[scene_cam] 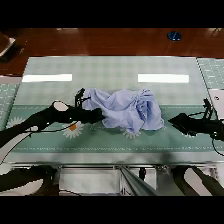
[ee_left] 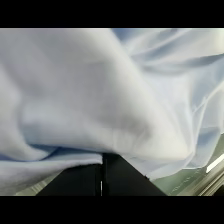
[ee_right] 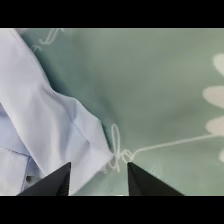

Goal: Fold the shirts.

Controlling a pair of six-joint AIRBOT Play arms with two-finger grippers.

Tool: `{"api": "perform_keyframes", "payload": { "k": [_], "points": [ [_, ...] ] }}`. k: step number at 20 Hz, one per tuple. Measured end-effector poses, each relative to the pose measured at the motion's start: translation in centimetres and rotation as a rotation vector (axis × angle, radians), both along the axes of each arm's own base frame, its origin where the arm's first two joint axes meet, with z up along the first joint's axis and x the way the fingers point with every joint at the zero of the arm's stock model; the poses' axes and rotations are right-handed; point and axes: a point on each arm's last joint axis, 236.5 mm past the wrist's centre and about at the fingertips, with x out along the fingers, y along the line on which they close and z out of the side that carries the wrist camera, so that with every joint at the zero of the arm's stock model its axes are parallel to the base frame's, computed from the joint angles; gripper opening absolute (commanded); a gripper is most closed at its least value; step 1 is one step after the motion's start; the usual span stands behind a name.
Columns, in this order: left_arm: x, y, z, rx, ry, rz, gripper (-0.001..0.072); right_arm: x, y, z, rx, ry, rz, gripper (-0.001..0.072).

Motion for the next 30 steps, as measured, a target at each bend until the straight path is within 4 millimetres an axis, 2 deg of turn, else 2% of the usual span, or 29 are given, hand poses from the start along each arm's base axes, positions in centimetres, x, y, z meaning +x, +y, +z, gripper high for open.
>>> {"api": "perform_keyframes", "payload": {
  "k": [3,6,7,8,9,11,13,14,15,16,17,18,19,21,23,24,25,26,27,30],
  "points": [
    [0.6,0.4,0.3,-0.009,-0.007,0.003,0.0015,0.6,1.3,-1.3,0.083,0.023,0.018,0.0403],
    [1.0,0.6,0.5,-0.011,-0.013,0.008,0.0015,1.3,3.6,-2.4,0.137,0.050,0.090,0.0402],
    [1.1,0.7,0.6,-0.013,-0.013,0.007,0.0015,1.7,4.5,-2.6,0.145,0.055,0.118,0.0338],
    [1.0,0.7,0.6,-0.014,-0.012,0.005,0.0015,2.3,5.1,-2.8,0.136,0.054,0.149,0.0160],
    [1.1,0.7,0.7,-0.017,-0.012,0.004,0.0015,2.9,5.5,-2.9,0.114,0.048,0.181,0.0031],
    [1.4,0.7,1.4,-0.032,-0.021,-0.005,0.0015,5.3,6.4,-1.6,0.098,-0.004,0.225,0.0030],
    [3.2,1.1,4.1,-0.070,-0.075,-0.001,0.0015,8.2,7.2,1.6,0.095,-0.083,0.277,0.0030],
    [4.7,1.6,6.3,-0.091,-0.125,0.010,0.0015,9.8,7.2,3.8,0.081,-0.132,0.296,0.0030],
    [6.6,2.4,9.4,-0.114,-0.199,0.032,0.0014,11.6,7.1,6.8,0.058,-0.197,0.321,0.0030],
    [8.7,3.4,13.3,-0.137,-0.292,0.057,0.0014,13.4,6.9,10.5,0.022,-0.274,0.339,0.0030],
    [10.4,4.7,17.6,-0.155,-0.394,0.082,0.0014,14.9,6.5,14.3,-0.025,-0.351,0.352,0.0030],
    [12.1,6.4,22.7,-0.168,-0.515,0.121,0.0014,16.0,6.1,18.5,-0.075,-0.432,0.362,0.0030],
    [13.0,8.1,27.7,-0.176,-0.629,0.151,0.0014,16.9,5.5,23.4,-0.140,-0.530,0.358,0.0030],
    [12.9,11.9,38.3,-0.174,-0.872,0.220,0.0014,16.6,4.6,33.0,-0.270,-0.718,0.343,0.0030],
    [10.3,15.5,47.5,-0.145,-1.097,0.286,0.0014,13.7,4.0,41.4,-0.396,-0.885,0.310,0.0030],
    [8.3,17.1,51.5,-0.118,-1.200,0.321,0.0014,11.6,3.6,44.7,-0.461,-0.954,0.284,0.0030],
    [6.2,18.5,54.5,-0.084,-1.286,0.354,0.0014,9.4,3.1,47.3,-0.523,-1.006,0.257,0.0030],
    [3.8,19.7,57.2,-0.038,-1.372,0.392,0.0015,7.0,2.5,49.5,-0.587,-1.047,0.223,0.0030],
    [1.7,20.7,59.0,0.018,-1.439,0.426,0.0015,4.8,1.9,51.2,-0.643,-1.080,0.190,0.0030],
    [-5.0,22.4,63.0,0.243,-1.613,0.534,0.0015,-2.0,-0.2,54.3,-0.800,-1.126,0.077,0.0030]
  ]
}}
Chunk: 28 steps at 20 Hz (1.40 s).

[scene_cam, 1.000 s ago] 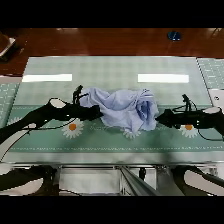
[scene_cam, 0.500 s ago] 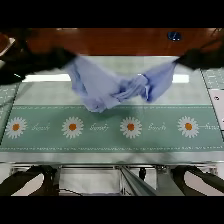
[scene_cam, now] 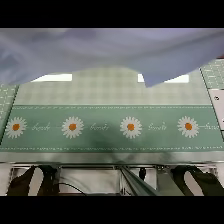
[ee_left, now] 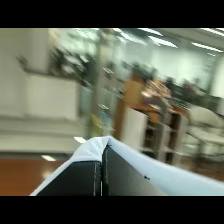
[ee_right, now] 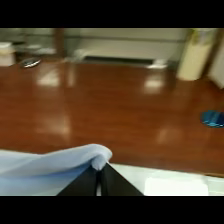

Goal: Fold the shirts.

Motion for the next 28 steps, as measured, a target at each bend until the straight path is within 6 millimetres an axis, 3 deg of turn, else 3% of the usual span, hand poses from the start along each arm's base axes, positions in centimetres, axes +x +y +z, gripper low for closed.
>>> {"api": "perform_keyframes", "payload": {
  "k": [3,5,7,10,14,19,23,28],
  "points": [
    [-5.3,-0.5,1.1,0.109,-0.072,0.171,0.0015,-5.2,-1.5,1.2,-0.031,-0.056,-0.102,0.0030],
    [-7.2,-0.9,-0.1,0.162,-0.051,0.233,0.0015,-7.5,-2.2,1.1,-0.034,-0.062,-0.150,0.0030],
    [-7.4,-0.8,-2.3,0.165,0.009,0.241,0.0014,-8.4,-2.7,0.2,-0.032,-0.038,-0.176,0.0030],
    [-4.4,0.0,-8.8,0.125,0.211,0.175,0.0015,-6.7,-3.3,-3.5,-0.017,0.075,-0.189,0.0030],
    [2.1,1.2,-20.3,-0.014,0.524,0.039,0.0015,-0.1,-3.5,-12.8,0.016,0.340,-0.142,0.0030],
    [10.6,0.6,-33.0,-0.149,0.835,-0.109,0.0015,11.4,-2.9,-25.0,0.093,0.625,-0.036,0.0030],
    [18.0,-0.1,-39.8,-0.215,0.961,-0.129,0.0015,19.3,-2.2,-33.4,0.200,0.786,0.028,0.0030],
    [26.6,-0.6,-46.1,-0.237,1.054,-0.119,0.0015,27.5,-2.3,-40.3,0.291,0.860,0.050,0.0030]
  ]
}}
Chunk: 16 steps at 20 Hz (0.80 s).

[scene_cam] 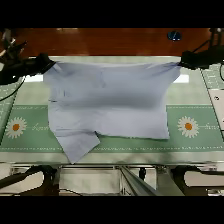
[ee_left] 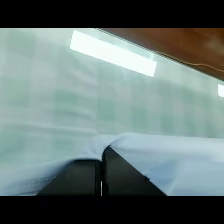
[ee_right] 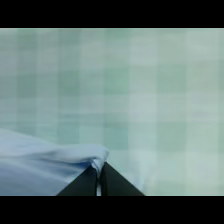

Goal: Fold the shirts.

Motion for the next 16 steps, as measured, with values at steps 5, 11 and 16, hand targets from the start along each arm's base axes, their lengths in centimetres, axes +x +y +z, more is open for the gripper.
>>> {"api": "perform_keyframes", "payload": {
  "k": [5,11,16],
  "points": [
    [5.7,-0.1,-5.1,-0.020,0.063,0.012,0.0015,5.2,0.0,-4.9,0.063,0.019,-0.018,0.0030],
    [6.8,-0.2,-7.3,-0.050,0.126,-0.019,0.0015,6.0,0.5,-7.7,0.100,0.062,-0.004,0.0030],
    [2.5,0.8,-6.0,-0.083,0.252,-0.228,0.0015,1.5,1.5,-6.5,0.097,0.182,0.141,0.0030]
  ]
}}
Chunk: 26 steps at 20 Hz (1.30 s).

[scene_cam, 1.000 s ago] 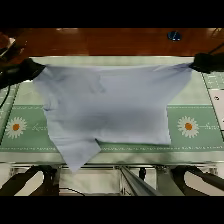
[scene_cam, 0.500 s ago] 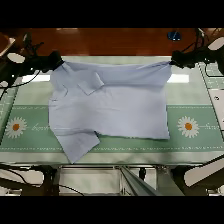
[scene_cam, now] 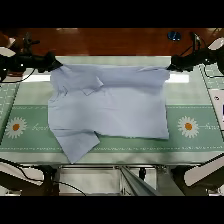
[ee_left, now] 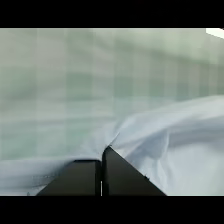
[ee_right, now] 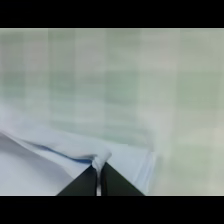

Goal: Fold the shirts.

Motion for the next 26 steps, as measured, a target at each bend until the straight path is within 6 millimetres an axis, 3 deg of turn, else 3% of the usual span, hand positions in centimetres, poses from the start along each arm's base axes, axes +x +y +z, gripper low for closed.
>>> {"api": "perform_keyframes", "payload": {
  "k": [4,8,9,10,11,15,20,23,26],
  "points": [
    [-5.9,0.5,-3.2,0.026,0.194,-0.155,0.0015,-4.5,1.6,-1.5,0.017,0.152,0.105,0.0030],
    [-10.3,1.2,-7.1,0.081,0.354,-0.232,0.0015,-8.2,2.6,-5.2,0.021,0.291,0.143,0.0031],
    [-10.7,1.5,-7.7,0.094,0.372,-0.237,0.0057,-8.7,2.6,-5.9,0.019,0.307,0.142,0.0111],
    [-11.3,1.7,-8.1,0.105,0.392,-0.248,0.0293,-8.8,2.7,-6.3,0.019,0.310,0.135,0.0347],
    [-11.7,1.7,-8.3,0.109,0.409,-0.255,0.0503,-8.8,2.7,-6.6,0.019,0.313,0.129,0.0407],
    [-12.5,2.7,-7.8,0.122,0.441,-0.226,0.0509,-9.2,2.0,-5.5,0.020,0.307,0.098,0.0406],
    [-14.2,7.0,-4.3,0.158,0.403,-0.099,0.0509,-11.2,-5.0,-0.6,-0.087,0.242,-0.066,0.0405],
    [-17.7,8.7,-3.9,0.148,0.395,0.012,0.0509,-14.7,-6.6,0.7,-0.083,0.194,-0.185,0.0405],
    [-22.6,8.1,-5.4,0.092,0.424,0.094,0.0509,-19.1,-4.8,-0.3,-0.028,0.170,-0.259,0.0405]
  ]
}}
